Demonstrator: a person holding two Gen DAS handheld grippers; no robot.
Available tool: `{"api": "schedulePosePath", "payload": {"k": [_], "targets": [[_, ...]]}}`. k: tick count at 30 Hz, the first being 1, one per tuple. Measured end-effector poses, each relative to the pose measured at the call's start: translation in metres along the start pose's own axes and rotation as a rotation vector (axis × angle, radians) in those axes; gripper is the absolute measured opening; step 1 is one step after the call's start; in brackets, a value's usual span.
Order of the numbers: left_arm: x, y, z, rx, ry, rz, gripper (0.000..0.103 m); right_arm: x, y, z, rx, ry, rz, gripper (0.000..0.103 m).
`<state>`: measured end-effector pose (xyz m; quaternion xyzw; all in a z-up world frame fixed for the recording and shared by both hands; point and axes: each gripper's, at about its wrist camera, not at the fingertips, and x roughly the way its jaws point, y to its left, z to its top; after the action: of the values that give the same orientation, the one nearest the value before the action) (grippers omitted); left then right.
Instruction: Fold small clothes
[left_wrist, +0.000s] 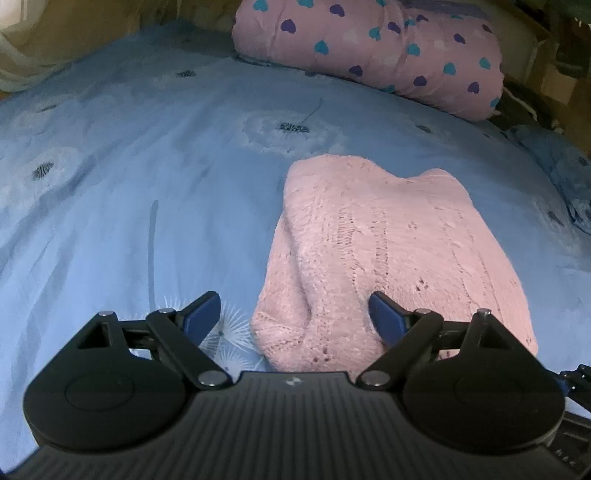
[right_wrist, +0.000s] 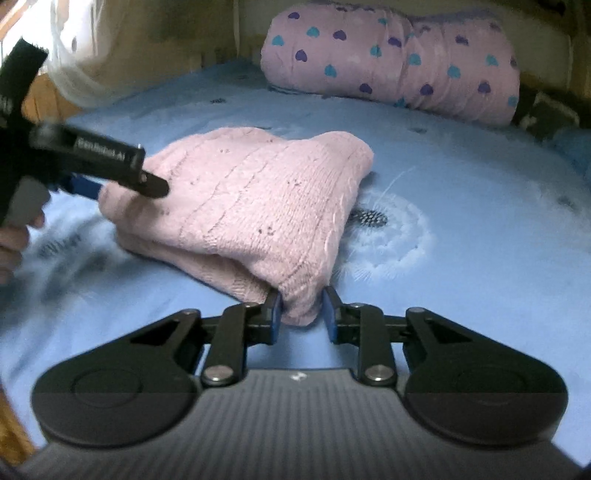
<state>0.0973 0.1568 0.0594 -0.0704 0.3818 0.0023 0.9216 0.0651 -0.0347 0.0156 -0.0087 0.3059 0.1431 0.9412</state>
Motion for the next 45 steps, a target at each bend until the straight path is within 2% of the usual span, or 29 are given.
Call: {"api": "schedulePosePath", "payload": {"k": [3,5,7,8,13,16,17,23,27,30,33,37,41,45], "targets": [[-0.002,-0.001,0.001,0.002,0.000,-0.016,0.090,-0.007,-0.004,0.003,0.032,-0.014,0.043,0.033],[-0.002,-0.002,0.002,-0.001,0.000,-0.022,0.091,-0.014,-0.007,0.005,0.055,-0.055,0.063,0.048],[-0.001,-0.002,0.004,-0.005,0.005,-0.023,0.091,-0.019,-0.011,0.011,0.084,-0.089,0.082,0.057],[-0.001,-0.001,0.004,-0.010,0.005,-0.024,0.091,-0.019,-0.014,0.015,0.102,-0.097,0.094,0.059],[-0.001,0.006,0.009,-0.075,0.003,-0.073,0.092,-0.007,-0.030,0.031,0.216,-0.076,0.153,0.061],[0.006,0.007,0.010,-0.104,0.029,-0.098,0.094,0.006,-0.041,0.038,0.289,-0.061,0.191,0.079],[0.008,0.007,0.011,-0.106,0.040,-0.101,0.094,0.010,-0.045,0.040,0.312,-0.058,0.206,0.080],[0.021,0.008,0.015,-0.130,0.063,-0.107,0.095,0.031,-0.055,0.056,0.365,-0.028,0.239,0.080],[0.024,0.009,0.019,-0.140,0.054,-0.101,0.096,0.042,-0.046,0.082,0.275,-0.051,0.198,0.080],[0.030,0.010,0.022,-0.142,0.062,-0.116,0.096,0.057,-0.045,0.092,0.292,0.006,0.168,0.080],[0.037,0.013,0.024,-0.154,0.076,-0.137,0.097,0.066,-0.054,0.083,0.394,0.043,0.199,0.080],[0.046,0.019,0.022,-0.214,0.102,-0.176,0.098,0.076,-0.060,0.065,0.450,0.088,0.222,0.080],[0.049,0.016,0.024,-0.212,0.102,-0.176,0.098,0.085,-0.068,0.054,0.532,0.132,0.319,0.082],[0.051,0.015,0.023,-0.201,0.104,-0.173,0.099,0.088,-0.067,0.050,0.519,0.128,0.346,0.082]]}}
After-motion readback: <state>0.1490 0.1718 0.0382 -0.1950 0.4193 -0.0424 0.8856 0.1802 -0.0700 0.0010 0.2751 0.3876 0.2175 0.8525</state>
